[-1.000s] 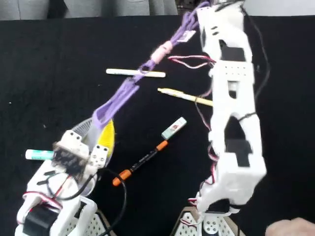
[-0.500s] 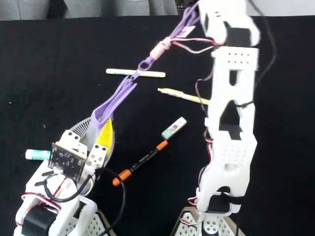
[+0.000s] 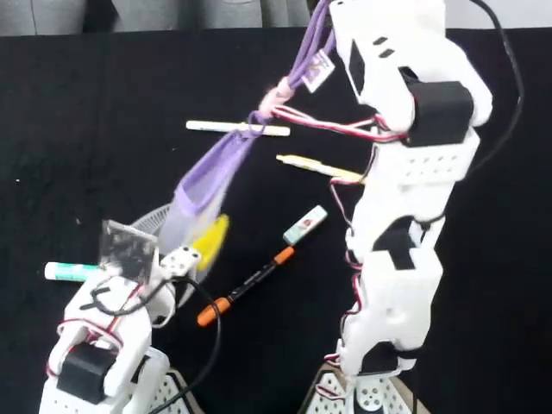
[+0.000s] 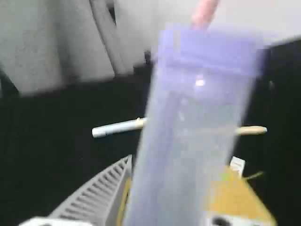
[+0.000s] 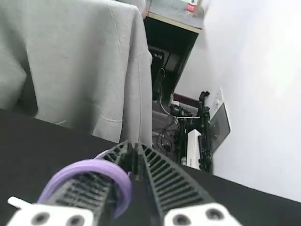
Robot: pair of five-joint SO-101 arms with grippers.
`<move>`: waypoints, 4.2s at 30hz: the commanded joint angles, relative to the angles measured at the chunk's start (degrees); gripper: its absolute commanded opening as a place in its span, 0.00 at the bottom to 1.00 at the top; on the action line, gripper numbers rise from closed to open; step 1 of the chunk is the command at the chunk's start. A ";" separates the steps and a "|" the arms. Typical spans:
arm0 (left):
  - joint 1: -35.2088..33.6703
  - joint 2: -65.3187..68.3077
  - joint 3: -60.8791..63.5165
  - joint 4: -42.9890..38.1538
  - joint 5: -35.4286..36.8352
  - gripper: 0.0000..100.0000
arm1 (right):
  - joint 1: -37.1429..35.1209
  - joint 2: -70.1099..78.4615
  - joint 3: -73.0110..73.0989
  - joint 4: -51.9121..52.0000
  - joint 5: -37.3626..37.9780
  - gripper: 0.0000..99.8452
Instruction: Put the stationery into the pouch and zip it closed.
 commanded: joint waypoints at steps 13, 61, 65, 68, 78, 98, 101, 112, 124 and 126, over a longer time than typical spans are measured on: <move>-13.93 0.18 -20.18 3.16 6.42 0.37 | -0.53 -4.35 -0.84 0.26 -0.44 0.01; -59.30 1.85 15.52 4.57 8.70 0.31 | -5.54 -26.77 -5.67 11.43 -10.11 0.01; -60.18 1.93 12.88 4.48 8.97 0.31 | -5.54 -26.77 -5.67 11.60 -10.11 0.01; -59.91 3.96 9.89 4.13 10.20 0.31 | -5.54 -26.77 -5.67 11.60 -10.11 0.01; -59.74 37.54 -3.91 -2.11 21.71 0.31 | -5.54 -26.77 -5.67 11.60 -10.11 0.01; -60.26 92.57 -29.85 2.37 34.90 0.31 | -5.63 -26.77 -5.58 11.60 -10.11 0.01; -60.18 96.35 -33.10 2.11 34.90 0.31 | -5.63 -26.77 -5.58 11.60 -10.11 0.01; -61.14 105.49 -36.88 -2.81 34.99 0.31 | -5.63 -26.77 -5.58 11.60 -10.11 0.01; -60.79 105.85 -44.26 8.97 34.73 0.24 | -5.63 -26.77 -5.58 11.60 -10.11 0.01; -60.79 105.58 -44.09 9.05 34.55 0.14 | -5.63 -26.77 -5.58 11.60 -10.11 0.01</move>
